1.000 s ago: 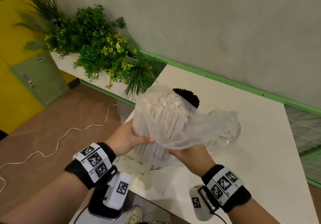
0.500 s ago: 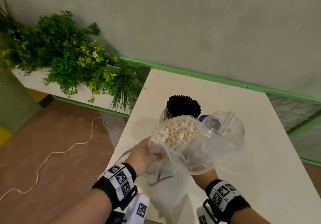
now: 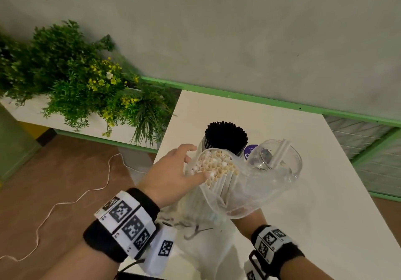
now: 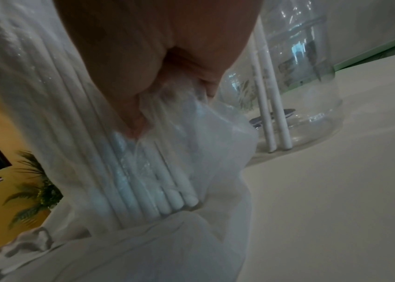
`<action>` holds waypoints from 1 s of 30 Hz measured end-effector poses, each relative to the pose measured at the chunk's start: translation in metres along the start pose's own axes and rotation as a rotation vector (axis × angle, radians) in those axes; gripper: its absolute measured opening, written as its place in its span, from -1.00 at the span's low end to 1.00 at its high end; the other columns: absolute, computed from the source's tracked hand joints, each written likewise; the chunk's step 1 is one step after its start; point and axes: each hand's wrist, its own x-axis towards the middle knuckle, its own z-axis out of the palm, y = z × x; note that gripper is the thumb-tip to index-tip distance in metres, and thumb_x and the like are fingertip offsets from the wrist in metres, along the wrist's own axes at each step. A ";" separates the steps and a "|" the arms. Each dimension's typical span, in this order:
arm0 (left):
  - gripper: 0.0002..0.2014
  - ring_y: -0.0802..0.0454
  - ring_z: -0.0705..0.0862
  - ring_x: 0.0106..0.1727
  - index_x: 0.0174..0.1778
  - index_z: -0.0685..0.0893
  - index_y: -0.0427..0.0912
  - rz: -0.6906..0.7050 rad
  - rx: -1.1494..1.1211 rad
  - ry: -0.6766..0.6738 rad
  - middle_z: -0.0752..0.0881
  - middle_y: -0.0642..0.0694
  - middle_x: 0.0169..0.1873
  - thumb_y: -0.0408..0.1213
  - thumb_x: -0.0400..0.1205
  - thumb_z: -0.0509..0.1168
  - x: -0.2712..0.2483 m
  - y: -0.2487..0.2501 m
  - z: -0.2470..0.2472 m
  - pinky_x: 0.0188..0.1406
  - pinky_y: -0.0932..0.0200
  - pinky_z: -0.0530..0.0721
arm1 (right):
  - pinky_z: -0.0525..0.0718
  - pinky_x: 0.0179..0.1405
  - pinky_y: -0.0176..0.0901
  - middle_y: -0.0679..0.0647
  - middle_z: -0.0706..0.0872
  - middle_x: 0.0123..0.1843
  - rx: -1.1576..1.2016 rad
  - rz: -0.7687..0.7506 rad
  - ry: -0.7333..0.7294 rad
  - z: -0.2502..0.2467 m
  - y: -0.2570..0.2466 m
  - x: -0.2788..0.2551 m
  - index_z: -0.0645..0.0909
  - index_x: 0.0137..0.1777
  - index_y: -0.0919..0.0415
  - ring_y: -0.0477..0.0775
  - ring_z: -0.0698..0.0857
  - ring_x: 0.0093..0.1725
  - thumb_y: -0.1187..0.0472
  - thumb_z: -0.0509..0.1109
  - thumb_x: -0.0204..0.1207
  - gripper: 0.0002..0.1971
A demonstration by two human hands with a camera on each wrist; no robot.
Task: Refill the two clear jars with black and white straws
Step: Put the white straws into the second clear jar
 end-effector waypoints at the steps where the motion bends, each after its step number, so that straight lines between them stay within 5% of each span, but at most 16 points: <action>1: -0.45 0.19 0.58 -0.18 0.43 0.32 0.19 -0.008 0.012 0.011 0.53 0.10 0.14 0.13 0.53 0.31 0.001 -0.002 0.001 -0.11 0.19 0.48 | 0.26 0.18 -0.42 -0.45 0.14 -0.17 0.017 0.003 0.010 0.000 -0.002 -0.001 0.49 0.46 0.21 -0.11 0.35 0.09 0.11 0.29 0.66 -0.60; 4: -0.66 0.12 0.64 -0.17 0.27 0.49 0.14 -0.112 -0.258 0.005 0.58 0.07 0.11 -0.24 0.59 0.28 0.004 -0.012 0.001 -0.16 0.18 0.59 | 0.34 0.14 -0.38 -0.42 0.21 -0.20 0.005 0.004 0.016 -0.001 -0.003 0.002 0.54 0.41 0.21 -0.08 0.40 0.05 0.12 0.29 0.66 -0.64; 6: -0.66 0.05 0.67 -0.11 0.15 0.57 0.12 -0.191 -0.512 -0.006 0.61 0.01 0.07 -0.41 0.57 0.25 0.003 -0.018 0.000 -0.20 0.17 0.68 | 0.55 0.16 -0.23 -0.31 0.43 -0.27 -0.003 -0.012 0.032 0.000 -0.007 0.003 0.65 0.17 0.15 -0.05 0.50 -0.09 0.12 0.30 0.63 -0.79; 9: -0.63 0.02 0.66 -0.05 0.11 0.60 0.02 -0.235 -0.699 0.032 0.65 -0.10 0.06 -0.42 0.42 0.30 0.004 -0.028 -0.002 -0.18 0.16 0.69 | 0.66 -0.04 -0.17 -0.05 0.74 -0.22 0.059 -0.087 0.147 0.002 -0.009 0.005 0.72 -0.10 0.17 -0.03 0.67 -0.18 0.09 0.38 0.57 -0.82; 14: -0.54 0.03 0.73 -0.19 0.17 0.60 -0.16 -0.248 -0.774 0.067 0.75 -0.19 -0.05 -0.70 0.52 0.08 0.005 -0.043 -0.005 -0.25 0.25 0.71 | 0.67 -0.12 -0.15 0.01 0.78 -0.30 0.249 -0.054 0.241 -0.003 -0.018 0.004 0.76 -0.26 0.10 -0.02 0.72 -0.22 -0.04 0.53 0.43 -0.78; 17: -0.56 0.02 0.70 -0.40 0.09 0.60 -0.22 -0.292 -0.787 0.085 0.73 -0.20 -0.21 -0.72 0.52 -0.02 0.005 -0.050 -0.006 -0.29 0.18 0.68 | 0.66 -0.24 -0.07 0.04 0.72 -0.42 0.268 -0.050 0.251 -0.002 -0.017 0.006 0.69 -0.40 0.13 -0.02 0.67 -0.37 -0.11 0.54 0.39 -0.67; 20: -0.68 -0.05 0.64 -0.31 0.00 0.61 -0.29 -0.259 -0.753 0.123 0.71 -0.25 -0.20 -0.68 0.54 0.04 0.009 -0.052 -0.005 -0.26 0.13 0.59 | 0.69 -0.27 -0.06 0.07 0.71 -0.43 0.269 -0.038 0.235 0.002 -0.012 0.011 0.66 -0.41 0.15 -0.01 0.66 -0.39 -0.21 0.52 0.36 -0.59; 23: -0.91 -0.06 0.64 -0.20 -0.20 0.65 -0.29 -0.173 -0.717 0.190 0.73 -0.15 -0.22 -0.38 0.43 0.29 0.012 -0.052 -0.004 -0.21 0.14 0.57 | 0.74 -0.13 -0.02 0.11 0.78 -0.26 0.290 -0.039 0.237 0.007 -0.005 0.014 0.72 -0.20 0.16 0.04 0.75 -0.20 -0.58 0.34 0.15 -0.26; 25: -0.82 0.03 0.69 -0.04 -0.31 0.64 -0.23 -0.135 -0.699 0.191 0.76 -0.07 -0.10 -0.18 0.33 0.39 0.012 -0.051 -0.003 -0.01 0.12 0.56 | 0.75 -0.08 -0.03 0.14 0.78 -0.20 0.318 -0.044 0.244 0.010 -0.001 0.015 0.72 -0.09 0.22 0.08 0.75 -0.14 -0.71 0.17 0.00 -0.03; 27: -0.76 0.09 0.68 -0.10 -0.36 0.56 -0.25 -0.134 -0.710 0.177 0.72 -0.06 -0.19 -0.20 0.45 0.44 0.014 -0.049 0.000 -0.06 0.17 0.55 | 0.74 -0.07 -0.04 0.13 0.78 -0.22 0.326 -0.071 0.236 0.010 -0.001 0.016 0.72 -0.09 0.23 0.08 0.75 -0.15 -0.68 0.23 0.06 -0.07; 30: -0.69 0.01 0.51 -0.38 -0.41 0.43 -0.18 -0.287 -0.839 0.149 0.49 -0.16 -0.44 -0.29 0.67 0.25 0.020 -0.055 0.009 -0.31 0.18 0.45 | 0.71 -0.17 -0.03 0.09 0.75 -0.32 0.283 -0.111 0.234 0.011 0.001 0.017 0.73 -0.21 0.20 0.03 0.72 -0.27 -0.51 0.29 0.22 -0.29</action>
